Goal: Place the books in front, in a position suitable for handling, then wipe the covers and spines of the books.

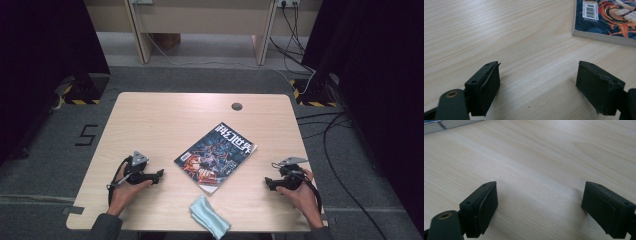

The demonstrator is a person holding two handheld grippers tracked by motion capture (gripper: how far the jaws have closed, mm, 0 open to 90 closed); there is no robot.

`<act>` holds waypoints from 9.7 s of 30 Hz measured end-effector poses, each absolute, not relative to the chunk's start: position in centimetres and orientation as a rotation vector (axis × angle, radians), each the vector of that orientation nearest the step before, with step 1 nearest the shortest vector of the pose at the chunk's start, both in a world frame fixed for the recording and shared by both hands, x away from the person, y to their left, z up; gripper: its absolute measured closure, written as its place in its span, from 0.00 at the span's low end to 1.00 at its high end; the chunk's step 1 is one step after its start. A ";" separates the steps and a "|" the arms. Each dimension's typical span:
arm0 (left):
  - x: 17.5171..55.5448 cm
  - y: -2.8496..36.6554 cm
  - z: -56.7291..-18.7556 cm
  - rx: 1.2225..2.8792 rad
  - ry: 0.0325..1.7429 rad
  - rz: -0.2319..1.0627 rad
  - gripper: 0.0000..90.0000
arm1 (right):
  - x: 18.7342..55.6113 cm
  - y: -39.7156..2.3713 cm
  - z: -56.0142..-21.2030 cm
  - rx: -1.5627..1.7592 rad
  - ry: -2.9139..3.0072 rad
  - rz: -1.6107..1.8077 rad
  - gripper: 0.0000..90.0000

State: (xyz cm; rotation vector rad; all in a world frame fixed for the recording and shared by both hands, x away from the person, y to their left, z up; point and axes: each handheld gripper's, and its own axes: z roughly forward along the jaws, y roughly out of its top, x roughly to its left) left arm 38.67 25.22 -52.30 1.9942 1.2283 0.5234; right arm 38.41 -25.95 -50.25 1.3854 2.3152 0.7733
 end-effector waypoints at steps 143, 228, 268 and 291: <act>37.3 16.8 -51.2 2.086 0.970 0.172 0.43 | 43.3 -12.1 -50.1 1.225 2.518 0.940 0.26; 37.3 23.1 -52.0 2.074 1.156 0.465 0.17 | 30.6 -7.8 -49.8 0.707 2.906 1.028 0.73; 37.4 23.1 -52.0 2.066 1.157 0.469 0.17 | 33.4 -9.9 -47.9 0.825 2.808 1.193 0.89; 37.1 19.2 -51.1 1.967 1.101 0.336 0.31 | 40.8 -12.8 -45.5 1.041 2.557 1.157 0.89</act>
